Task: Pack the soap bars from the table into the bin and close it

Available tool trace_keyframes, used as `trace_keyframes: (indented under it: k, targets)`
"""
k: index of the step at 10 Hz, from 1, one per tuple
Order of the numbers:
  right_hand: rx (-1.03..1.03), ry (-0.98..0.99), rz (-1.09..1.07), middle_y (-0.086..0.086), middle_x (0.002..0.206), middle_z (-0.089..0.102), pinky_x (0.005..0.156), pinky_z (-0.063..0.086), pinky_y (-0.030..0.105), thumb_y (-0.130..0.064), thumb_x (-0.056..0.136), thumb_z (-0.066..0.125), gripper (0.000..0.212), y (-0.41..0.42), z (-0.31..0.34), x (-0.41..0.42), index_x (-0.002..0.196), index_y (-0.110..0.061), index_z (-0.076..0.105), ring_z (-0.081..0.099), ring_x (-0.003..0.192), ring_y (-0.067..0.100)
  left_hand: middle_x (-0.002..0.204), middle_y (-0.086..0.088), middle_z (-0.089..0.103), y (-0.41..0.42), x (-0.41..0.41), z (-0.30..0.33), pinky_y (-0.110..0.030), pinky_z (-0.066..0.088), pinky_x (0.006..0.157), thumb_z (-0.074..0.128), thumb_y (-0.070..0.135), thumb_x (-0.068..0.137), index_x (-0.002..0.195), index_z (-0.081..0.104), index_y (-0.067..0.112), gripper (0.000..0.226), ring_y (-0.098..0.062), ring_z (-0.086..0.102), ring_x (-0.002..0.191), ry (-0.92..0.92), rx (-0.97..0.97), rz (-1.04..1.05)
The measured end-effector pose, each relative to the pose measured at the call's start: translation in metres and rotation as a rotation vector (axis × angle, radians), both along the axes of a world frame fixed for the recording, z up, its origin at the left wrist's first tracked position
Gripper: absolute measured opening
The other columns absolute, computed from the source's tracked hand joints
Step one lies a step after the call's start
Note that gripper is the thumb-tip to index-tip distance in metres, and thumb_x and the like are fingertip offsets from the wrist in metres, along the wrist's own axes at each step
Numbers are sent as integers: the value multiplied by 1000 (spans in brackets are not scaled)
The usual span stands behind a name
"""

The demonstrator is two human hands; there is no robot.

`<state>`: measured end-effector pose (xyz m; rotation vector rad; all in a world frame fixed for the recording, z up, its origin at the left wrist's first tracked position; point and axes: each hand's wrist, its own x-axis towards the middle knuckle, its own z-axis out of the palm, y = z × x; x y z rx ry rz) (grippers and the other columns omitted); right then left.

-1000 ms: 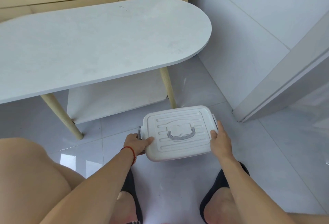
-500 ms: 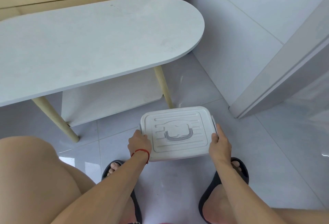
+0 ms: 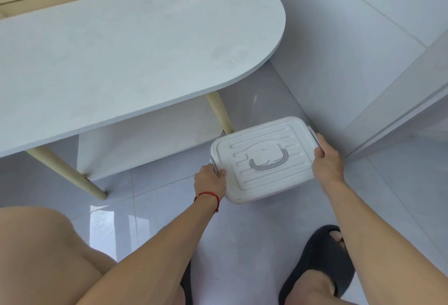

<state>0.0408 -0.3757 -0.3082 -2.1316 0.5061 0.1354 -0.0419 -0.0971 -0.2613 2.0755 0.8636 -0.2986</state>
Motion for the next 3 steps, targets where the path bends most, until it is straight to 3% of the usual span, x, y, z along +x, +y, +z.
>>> trace_keyframes:
  k: [2,3]
  targets:
    - [-53,35,122,11,151,52,109,38,36,-18,109,33,50,-8,5,25,157,-30,37,50,134,31,103,-21,69,-2,21,-2,-47,59,84,58,25,94,106,62,-2,30,-40,69,90,19,-38,35]
    - [-104,80,166,5,163,39,118,30,39,-26,108,34,54,-8,19,22,162,-26,27,39,146,28,110,-18,69,-4,17,1,-46,57,88,57,27,95,112,62,2,30,-39,69,95,13,-63,32]
